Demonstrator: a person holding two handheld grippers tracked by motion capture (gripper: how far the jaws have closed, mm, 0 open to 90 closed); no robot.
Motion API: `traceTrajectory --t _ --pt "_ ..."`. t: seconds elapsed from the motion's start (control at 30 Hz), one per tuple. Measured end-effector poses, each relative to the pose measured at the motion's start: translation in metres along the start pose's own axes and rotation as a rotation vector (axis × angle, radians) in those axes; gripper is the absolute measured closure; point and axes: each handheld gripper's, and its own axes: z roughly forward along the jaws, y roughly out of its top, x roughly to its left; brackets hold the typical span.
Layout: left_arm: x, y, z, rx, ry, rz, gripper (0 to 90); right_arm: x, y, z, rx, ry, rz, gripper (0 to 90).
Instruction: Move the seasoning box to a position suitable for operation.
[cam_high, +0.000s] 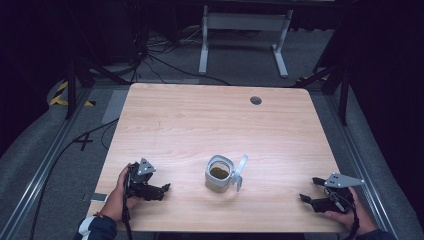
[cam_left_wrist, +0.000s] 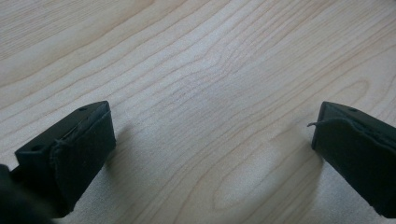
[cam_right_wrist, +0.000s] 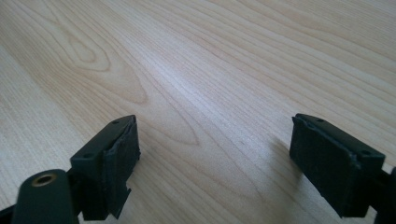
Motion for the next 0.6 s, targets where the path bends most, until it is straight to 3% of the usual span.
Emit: traceTrajectory --t 0.17,0.23,0.4,0.5,0.53,0.57,0.6 --pt "0.0004 -0.0013 -0.0011 0.000 -0.009 0.006 0.2 -0.0004 0.0002 -0.0007 0.005 0.003 -0.004 16.4" --pt "0.0045 -0.0033 -0.0040 0.006 -0.029 0.039 0.2 -0.0006 0.0010 -0.0007 0.009 0.008 -0.011 17.1" --pt "0.0070 -0.0072 -0.0074 0.006 -0.034 0.038 0.5 -0.0009 0.0020 -0.0013 0.018 0.018 -0.020 19.0" --pt "0.0082 -0.0087 -0.0082 0.002 -0.033 0.036 0.5 -0.0003 0.0022 -0.0031 0.011 0.016 -0.018 29.6" --pt "0.0090 -0.0088 -0.0081 -0.005 -0.028 0.043 0.5 0.0002 0.0033 -0.0041 0.015 0.017 -0.019 37.3" --pt "0.0091 -0.0092 -0.0084 -0.002 -0.030 0.040 0.5 0.0002 0.0033 -0.0041 0.015 0.017 -0.019 37.3" --pt "0.0088 -0.0096 -0.0085 -0.002 -0.029 0.033 0.5 0.0005 0.0056 -0.0061 0.027 0.009 -0.011 51.6"
